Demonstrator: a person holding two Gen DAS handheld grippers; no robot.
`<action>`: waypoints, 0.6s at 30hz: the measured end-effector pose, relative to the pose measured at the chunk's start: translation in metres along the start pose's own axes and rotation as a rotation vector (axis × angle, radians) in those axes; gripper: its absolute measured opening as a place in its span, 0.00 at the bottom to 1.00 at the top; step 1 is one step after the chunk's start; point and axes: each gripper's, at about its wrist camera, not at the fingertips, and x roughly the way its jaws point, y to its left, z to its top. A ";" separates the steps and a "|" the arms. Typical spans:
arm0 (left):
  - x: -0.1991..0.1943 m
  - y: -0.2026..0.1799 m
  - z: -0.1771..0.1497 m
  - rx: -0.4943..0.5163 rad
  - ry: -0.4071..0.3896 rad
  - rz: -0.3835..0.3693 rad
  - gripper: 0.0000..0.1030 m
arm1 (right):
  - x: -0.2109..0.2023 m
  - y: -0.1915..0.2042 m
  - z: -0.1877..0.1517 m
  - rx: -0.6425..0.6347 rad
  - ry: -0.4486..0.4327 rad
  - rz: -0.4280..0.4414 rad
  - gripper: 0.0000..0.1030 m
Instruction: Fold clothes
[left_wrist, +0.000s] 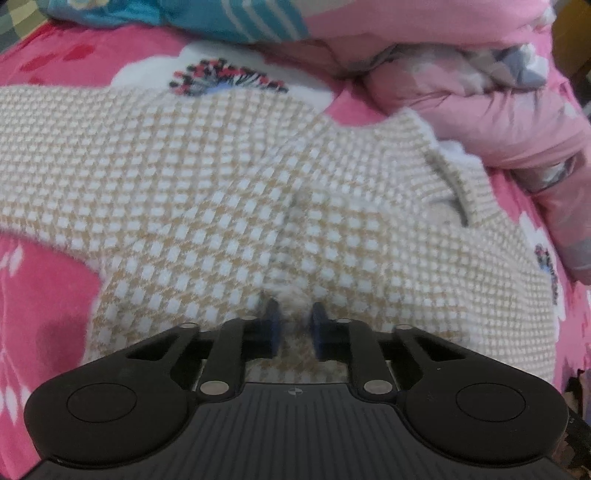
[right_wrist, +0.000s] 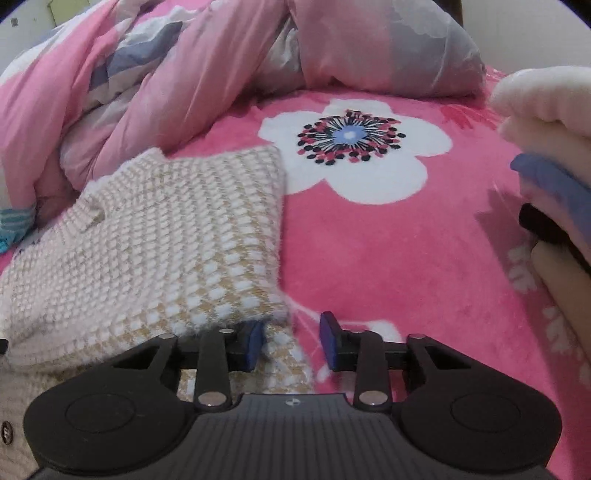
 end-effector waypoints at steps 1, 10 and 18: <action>-0.006 -0.002 0.001 0.007 -0.024 -0.009 0.10 | -0.001 -0.001 0.001 0.013 0.001 0.015 0.19; -0.021 -0.015 0.006 0.171 -0.166 0.048 0.09 | -0.006 0.014 -0.003 -0.031 -0.028 0.007 0.13; 0.000 -0.014 -0.014 0.259 -0.108 0.165 0.15 | 0.002 0.019 -0.008 -0.124 -0.012 -0.012 0.14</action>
